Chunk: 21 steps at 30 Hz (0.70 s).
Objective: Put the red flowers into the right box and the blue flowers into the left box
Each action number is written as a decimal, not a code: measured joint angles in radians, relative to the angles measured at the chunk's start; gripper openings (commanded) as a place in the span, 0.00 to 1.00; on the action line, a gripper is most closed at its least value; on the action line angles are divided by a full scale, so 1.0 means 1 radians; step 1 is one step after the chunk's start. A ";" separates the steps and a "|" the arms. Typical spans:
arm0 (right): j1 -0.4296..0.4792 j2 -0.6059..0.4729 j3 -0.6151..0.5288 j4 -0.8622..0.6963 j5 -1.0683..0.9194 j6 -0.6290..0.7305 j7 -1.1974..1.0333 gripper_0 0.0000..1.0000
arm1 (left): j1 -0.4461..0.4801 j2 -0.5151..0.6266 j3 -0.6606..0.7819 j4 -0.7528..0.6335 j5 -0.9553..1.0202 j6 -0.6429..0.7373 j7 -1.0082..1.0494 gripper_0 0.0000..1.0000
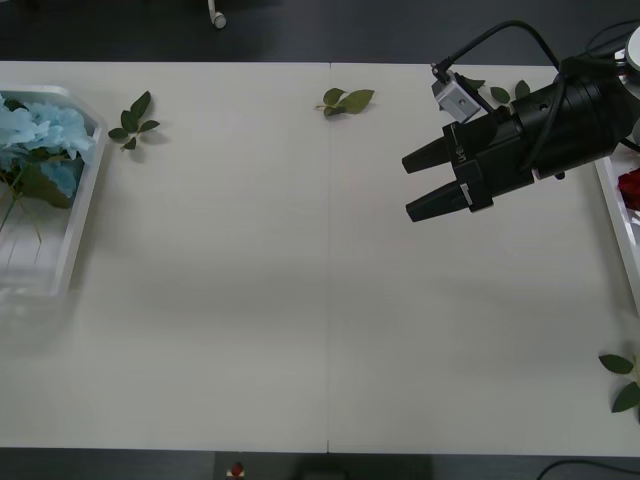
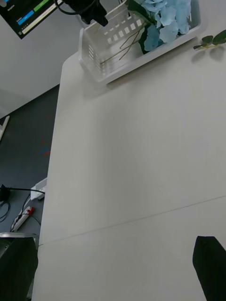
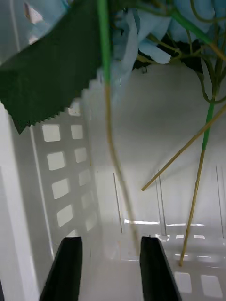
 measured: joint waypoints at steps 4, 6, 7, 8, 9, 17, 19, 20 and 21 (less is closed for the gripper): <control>0.000 0.000 0.000 0.000 0.000 0.000 0.000 0.96 | 0.000 0.000 0.061 -0.031 0.001 0.005 0.000 1.00; 0.000 0.000 0.000 0.000 0.000 0.000 0.000 0.96 | 0.000 0.000 0.103 -0.057 0.008 0.048 0.000 1.00; 0.000 0.000 0.000 0.000 0.000 0.000 0.000 0.96 | 0.000 0.000 0.129 -0.075 0.015 0.084 0.000 1.00; 0.000 0.000 0.000 0.000 0.000 0.000 0.000 0.96 | 0.000 0.000 0.154 -0.096 0.023 0.127 0.000 1.00; 0.000 0.000 0.000 0.000 0.000 0.000 0.000 0.96 | 0.000 0.000 0.181 -0.120 0.032 0.172 0.000 1.00; 0.000 0.000 0.000 0.000 0.000 0.000 0.000 0.96 | 0.000 0.001 0.280 -0.250 0.281 0.380 -0.013 1.00; 0.000 0.000 0.000 0.000 0.000 0.000 0.000 0.96 | 0.000 0.001 0.279 -0.250 0.357 0.391 -0.076 1.00; 0.000 0.000 0.000 0.000 0.000 0.000 0.000 0.96 | 0.000 0.001 0.279 -0.250 0.397 0.393 -0.131 1.00; 0.000 0.000 0.000 0.000 0.000 0.000 0.000 0.96 | 0.000 0.001 0.279 -0.250 0.432 0.393 -0.187 1.00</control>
